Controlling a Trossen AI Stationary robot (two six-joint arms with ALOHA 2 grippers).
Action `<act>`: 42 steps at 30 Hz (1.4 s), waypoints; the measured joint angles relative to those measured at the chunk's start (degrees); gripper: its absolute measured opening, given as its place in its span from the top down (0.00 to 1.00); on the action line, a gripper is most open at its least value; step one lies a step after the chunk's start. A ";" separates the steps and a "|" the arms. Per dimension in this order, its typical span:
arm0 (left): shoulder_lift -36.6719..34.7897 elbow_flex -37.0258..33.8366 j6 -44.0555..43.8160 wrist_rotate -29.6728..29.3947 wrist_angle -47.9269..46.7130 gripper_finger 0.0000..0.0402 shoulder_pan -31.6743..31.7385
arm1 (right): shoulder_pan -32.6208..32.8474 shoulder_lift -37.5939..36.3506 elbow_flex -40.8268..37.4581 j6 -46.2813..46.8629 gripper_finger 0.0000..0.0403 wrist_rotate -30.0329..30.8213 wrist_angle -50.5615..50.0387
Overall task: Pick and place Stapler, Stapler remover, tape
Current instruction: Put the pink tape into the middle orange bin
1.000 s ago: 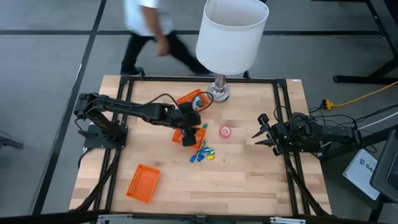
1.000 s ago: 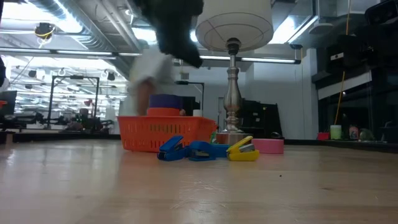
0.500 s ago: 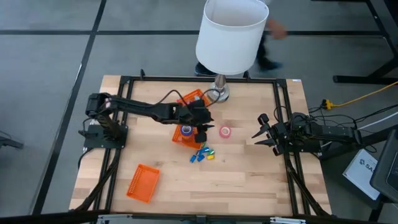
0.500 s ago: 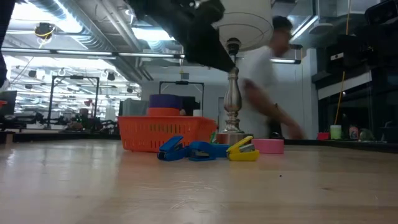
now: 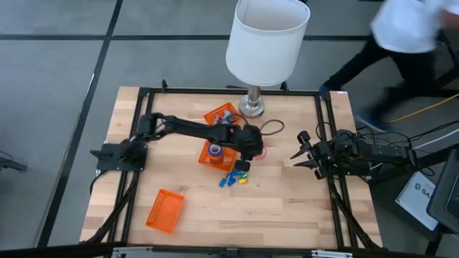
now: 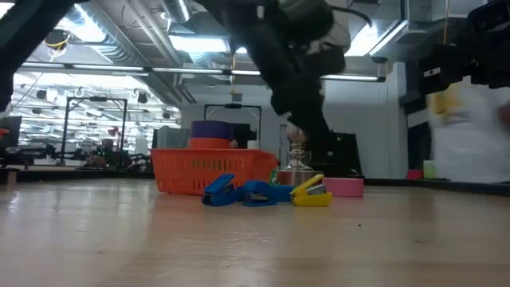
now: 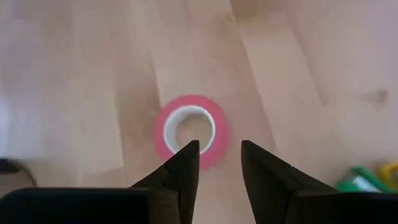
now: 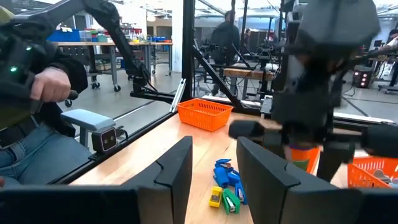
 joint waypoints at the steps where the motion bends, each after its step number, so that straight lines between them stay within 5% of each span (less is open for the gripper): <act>1: 1.40 1.76 1.55 -0.02 -1.27 0.72 0.01 | -0.01 0.01 -0.01 0.00 0.68 -0.02 -0.01; 10: 7.96 9.26 10.65 -0.49 -3.22 0.72 -0.20 | -0.02 0.00 0.00 -0.02 0.68 -0.02 -0.02; 16: 9.66 9.26 10.56 2.76 -3.14 0.72 -0.16 | 0.00 0.00 0.00 0.00 0.68 -0.01 -0.01; 29: 12.77 9.41 8.89 0.29 -3.14 0.72 0.65 | -0.01 0.00 -0.01 0.00 0.68 0.00 -0.04; 42: 11.78 9.24 7.75 -1.55 -4.28 0.91 -0.16 | 0.00 0.00 0.00 -0.02 0.68 0.00 -0.01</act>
